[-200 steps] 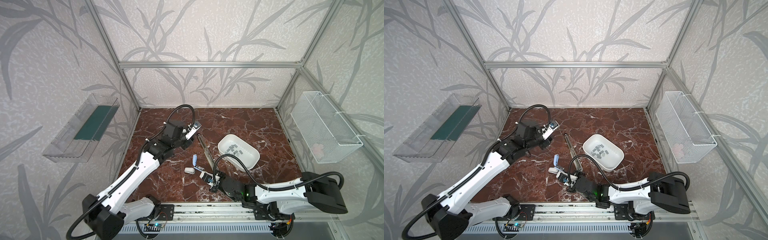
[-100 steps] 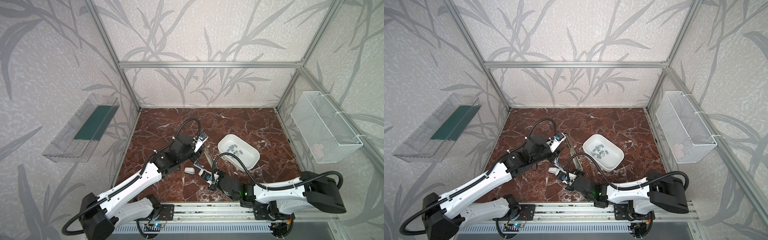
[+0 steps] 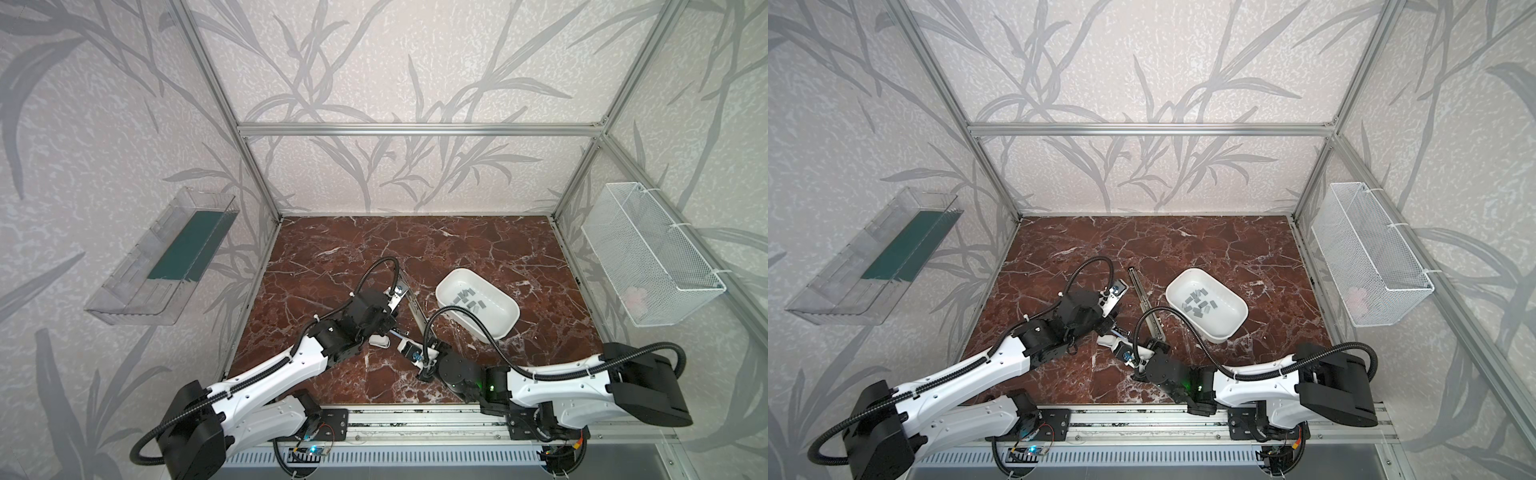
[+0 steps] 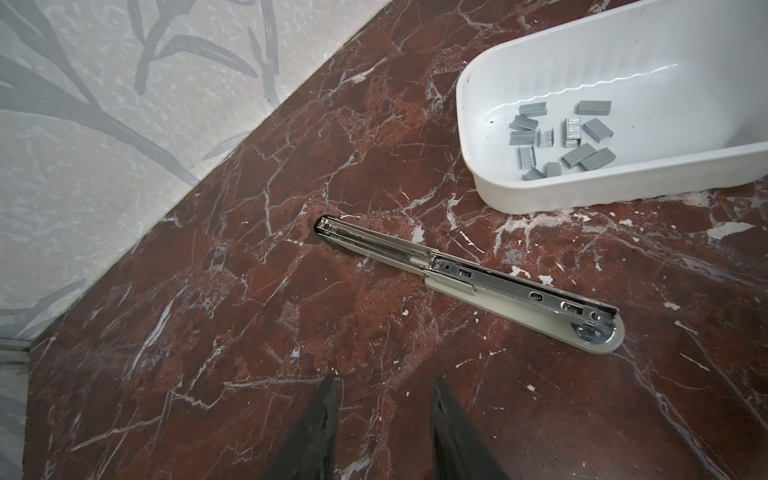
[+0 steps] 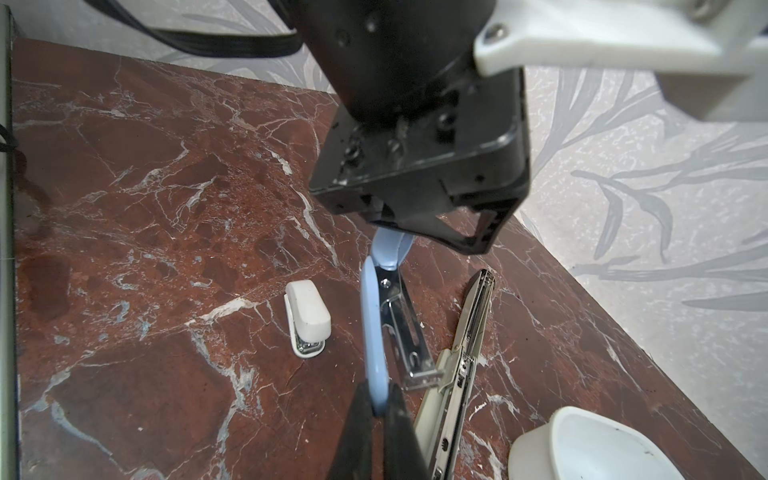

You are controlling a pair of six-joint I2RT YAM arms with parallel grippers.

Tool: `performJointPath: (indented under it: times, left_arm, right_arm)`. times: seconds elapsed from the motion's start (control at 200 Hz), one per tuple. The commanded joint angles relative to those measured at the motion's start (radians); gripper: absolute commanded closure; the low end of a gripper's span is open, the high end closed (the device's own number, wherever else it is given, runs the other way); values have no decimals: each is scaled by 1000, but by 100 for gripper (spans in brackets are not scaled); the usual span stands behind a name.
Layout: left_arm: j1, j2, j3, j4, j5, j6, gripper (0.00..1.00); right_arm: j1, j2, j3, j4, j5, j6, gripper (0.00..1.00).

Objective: Load the staples into the stapler

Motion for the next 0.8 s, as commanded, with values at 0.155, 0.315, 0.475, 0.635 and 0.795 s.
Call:
performJointPath:
  times: [0.155, 0.315, 0.475, 0.635, 0.795]
  left_arm:
    - [4, -78, 5, 41, -8, 14, 61]
    - [6, -179, -11, 79, -89, -4, 55]
    - [10, -303, -60, 76, -229, -98, 50]
    - [18, -401, -83, -29, -307, -217, 40]
    - [24, -549, -132, -94, -299, -321, 38]
  right_arm:
    - [-7, 35, 36, 9, 97, 5, 100]
    - [-31, 162, 130, -131, 223, 34, 100]
    - [-45, 342, 267, -277, 298, 53, 100]
    - [-78, 507, 399, -426, 338, 60, 100]
    - [-123, 623, 527, -586, 398, 107, 100]
